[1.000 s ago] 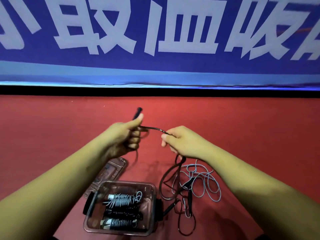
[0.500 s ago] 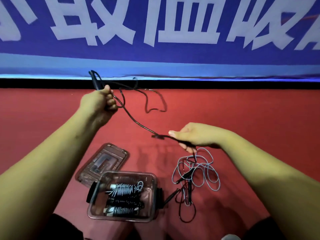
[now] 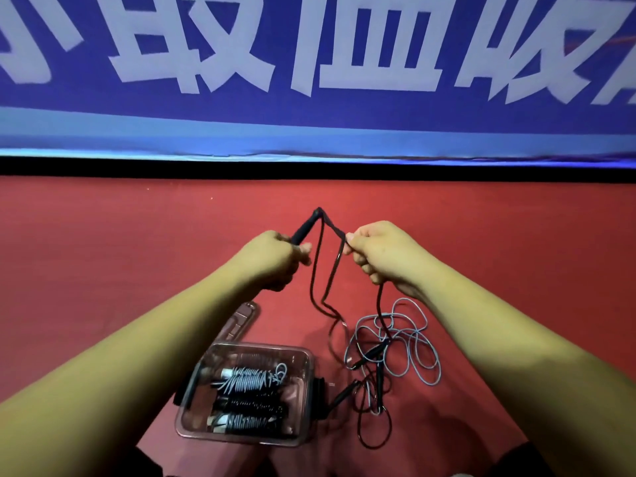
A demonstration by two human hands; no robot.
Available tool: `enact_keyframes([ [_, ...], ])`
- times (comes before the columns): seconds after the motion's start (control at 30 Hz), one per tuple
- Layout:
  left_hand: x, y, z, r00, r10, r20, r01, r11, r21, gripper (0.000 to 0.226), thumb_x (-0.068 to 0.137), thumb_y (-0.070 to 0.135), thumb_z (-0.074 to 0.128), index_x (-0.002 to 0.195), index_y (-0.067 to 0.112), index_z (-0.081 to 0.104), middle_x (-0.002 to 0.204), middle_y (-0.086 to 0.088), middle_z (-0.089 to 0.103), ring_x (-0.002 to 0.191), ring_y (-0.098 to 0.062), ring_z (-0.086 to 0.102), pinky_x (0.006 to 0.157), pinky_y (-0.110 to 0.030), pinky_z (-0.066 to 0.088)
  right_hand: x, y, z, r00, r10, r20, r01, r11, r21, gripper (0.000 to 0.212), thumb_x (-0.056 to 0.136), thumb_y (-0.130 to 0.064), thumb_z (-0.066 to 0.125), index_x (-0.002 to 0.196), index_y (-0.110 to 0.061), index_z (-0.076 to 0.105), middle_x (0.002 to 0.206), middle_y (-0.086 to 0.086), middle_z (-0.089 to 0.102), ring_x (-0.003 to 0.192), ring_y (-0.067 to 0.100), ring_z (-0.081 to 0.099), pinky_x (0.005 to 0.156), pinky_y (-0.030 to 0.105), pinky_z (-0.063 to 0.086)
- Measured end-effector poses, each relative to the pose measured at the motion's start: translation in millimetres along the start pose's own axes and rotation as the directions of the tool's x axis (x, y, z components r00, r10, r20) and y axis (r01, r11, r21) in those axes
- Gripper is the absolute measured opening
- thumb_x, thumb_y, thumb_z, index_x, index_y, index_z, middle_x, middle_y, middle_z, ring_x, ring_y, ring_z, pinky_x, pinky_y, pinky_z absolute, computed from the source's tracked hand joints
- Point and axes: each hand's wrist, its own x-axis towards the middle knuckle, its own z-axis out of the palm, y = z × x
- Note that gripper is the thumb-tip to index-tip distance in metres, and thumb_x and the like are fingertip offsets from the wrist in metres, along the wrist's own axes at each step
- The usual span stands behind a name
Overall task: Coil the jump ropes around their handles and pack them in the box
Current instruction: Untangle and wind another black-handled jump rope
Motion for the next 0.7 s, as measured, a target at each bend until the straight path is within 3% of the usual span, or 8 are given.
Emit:
enact_keyframes([
  [0.07,-1,2,9,0.991,0.004,0.134,0.038,0.95,-0.311,0.027,0.102,0.031,0.05,0.096,0.006,0.058,0.046,0.006,0.023,0.035,-0.007,0.018,0.039,-0.014,0.016,-3,-1,2,0.995,0.011,0.102,-0.013,1.0,0.021,0.028,0.102,-0.018,0.041,0.08,-0.011,0.058,0.05,-0.005,0.039,0.038,0.007,0.027,0.041,0.017,0.022],
  [0.17,-3,1,18,0.967,0.024,0.254,0.091,0.897,-0.432,0.025,0.092,0.037,0.059,0.079,0.017,0.051,0.049,0.007,0.018,0.036,-0.006,0.014,0.037,-0.017,0.013,-9,-1,5,0.978,-0.022,0.21,0.038,0.997,-0.073,0.023,0.099,-0.016,0.044,0.083,-0.011,0.059,0.051,-0.003,0.041,0.041,0.01,0.029,0.043,0.02,0.024],
  [0.3,-3,0,24,0.995,0.089,0.049,-0.053,0.869,-0.491,0.03,0.096,0.006,0.056,0.07,0.015,0.044,0.048,0.006,0.024,0.036,-0.006,0.018,0.038,-0.018,0.014,-13,-1,9,0.962,-0.1,0.253,0.141,0.979,-0.149,0.017,0.096,-0.014,0.053,0.087,-0.005,0.064,0.055,0.001,0.051,0.045,0.014,0.043,0.047,0.025,0.035],
  [0.47,11,16,-8,0.976,0.105,-0.193,-0.2,0.782,-0.59,0.028,0.099,0.004,0.048,0.075,0.018,0.042,0.042,0.01,0.025,0.034,-0.004,0.022,0.038,-0.016,0.016,-7,12,-11,0.951,-0.044,0.307,0.142,0.942,-0.304,0.015,0.094,-0.009,0.052,0.084,-0.008,0.064,0.065,0.006,0.062,0.068,0.021,0.064,0.068,0.033,0.046],
  [0.6,19,9,-42,0.934,0.101,-0.342,-0.278,0.806,-0.523,0.032,0.097,0.001,0.046,0.072,0.019,0.038,0.043,0.009,0.025,0.035,-0.006,0.021,0.04,-0.016,0.015,-2,33,-27,0.916,0.191,0.352,0.007,0.871,-0.491,0.018,0.096,-0.014,0.052,0.081,-0.014,0.061,0.075,0.006,0.07,0.07,0.014,0.058,0.06,0.028,0.042],
  [0.7,26,0,-52,0.901,0.079,-0.427,-0.291,0.84,-0.458,0.032,0.097,0.001,0.048,0.072,0.017,0.038,0.042,0.007,0.03,0.033,-0.007,0.025,0.038,-0.014,0.019,0,35,-25,0.918,0.151,0.367,0.088,0.824,-0.56,0.019,0.098,-0.014,0.052,0.083,-0.012,0.064,0.078,0.005,0.074,0.063,0.012,0.057,0.06,0.027,0.041],
])
